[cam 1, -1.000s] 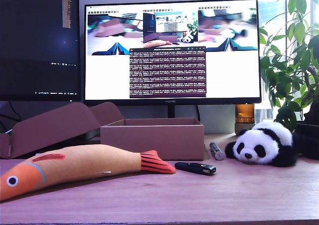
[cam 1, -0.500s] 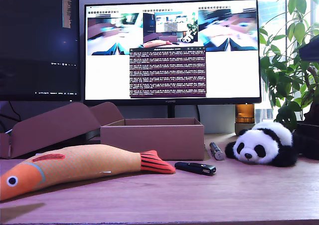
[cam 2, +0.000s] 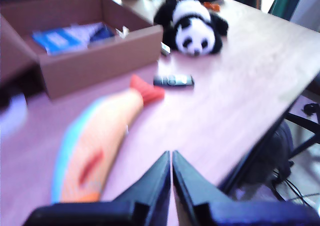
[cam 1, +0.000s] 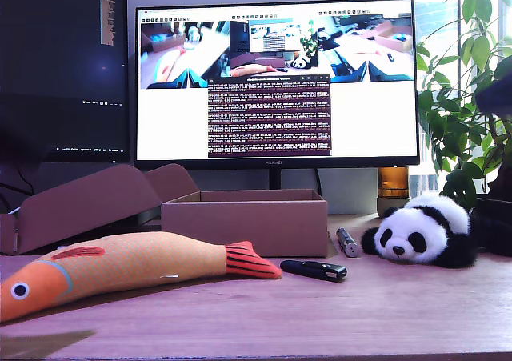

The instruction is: Pick up the fish toy and place it inside the cardboard box

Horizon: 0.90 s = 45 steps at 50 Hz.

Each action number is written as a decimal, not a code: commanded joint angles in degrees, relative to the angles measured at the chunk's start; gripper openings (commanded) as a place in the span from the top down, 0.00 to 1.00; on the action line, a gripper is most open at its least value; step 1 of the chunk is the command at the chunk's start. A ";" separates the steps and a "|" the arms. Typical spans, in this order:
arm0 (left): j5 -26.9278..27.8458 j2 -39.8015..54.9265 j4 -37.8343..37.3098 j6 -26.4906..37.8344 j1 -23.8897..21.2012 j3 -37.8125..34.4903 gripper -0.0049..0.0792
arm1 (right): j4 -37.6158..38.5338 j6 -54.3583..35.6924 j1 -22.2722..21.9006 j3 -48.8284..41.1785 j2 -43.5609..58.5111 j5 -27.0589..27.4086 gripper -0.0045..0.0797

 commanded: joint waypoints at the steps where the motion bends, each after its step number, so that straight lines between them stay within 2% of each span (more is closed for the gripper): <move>1: -1.20 3.15 0.57 0.15 -0.85 1.01 0.96 | 0.26 -0.13 0.22 -0.46 1.01 0.02 0.96; 8: -3.34 10.25 -0.46 -0.48 -1.70 3.72 0.96 | 0.26 -0.11 0.22 -0.46 2.01 0.07 0.96; 25: -1.97 24.04 -3.15 -0.81 -1.70 11.82 0.94 | 0.28 -0.15 0.22 -0.46 2.32 0.11 0.96; 27: -2.03 25.11 -4.00 -0.31 -1.70 12.94 0.88 | 0.31 -0.15 0.22 -0.46 2.32 0.11 0.96; 33: -3.23 28.50 -5.27 0.28 -1.70 16.04 0.46 | 0.35 -0.17 0.22 -0.46 2.32 1.11 0.96; 35: -3.82 29.83 -5.86 1.33 -1.70 17.16 0.37 | 0.37 -0.17 0.22 -0.46 2.32 1.57 0.96; 37: -4.57 31.23 -6.21 2.69 -1.70 18.16 0.33 | 0.35 -0.20 0.22 -0.46 2.32 1.60 0.96; 45: -6.27 37.35 -9.75 8.46 -1.68 22.88 0.32 | 0.22 -0.66 0.22 -0.46 2.32 2.10 0.96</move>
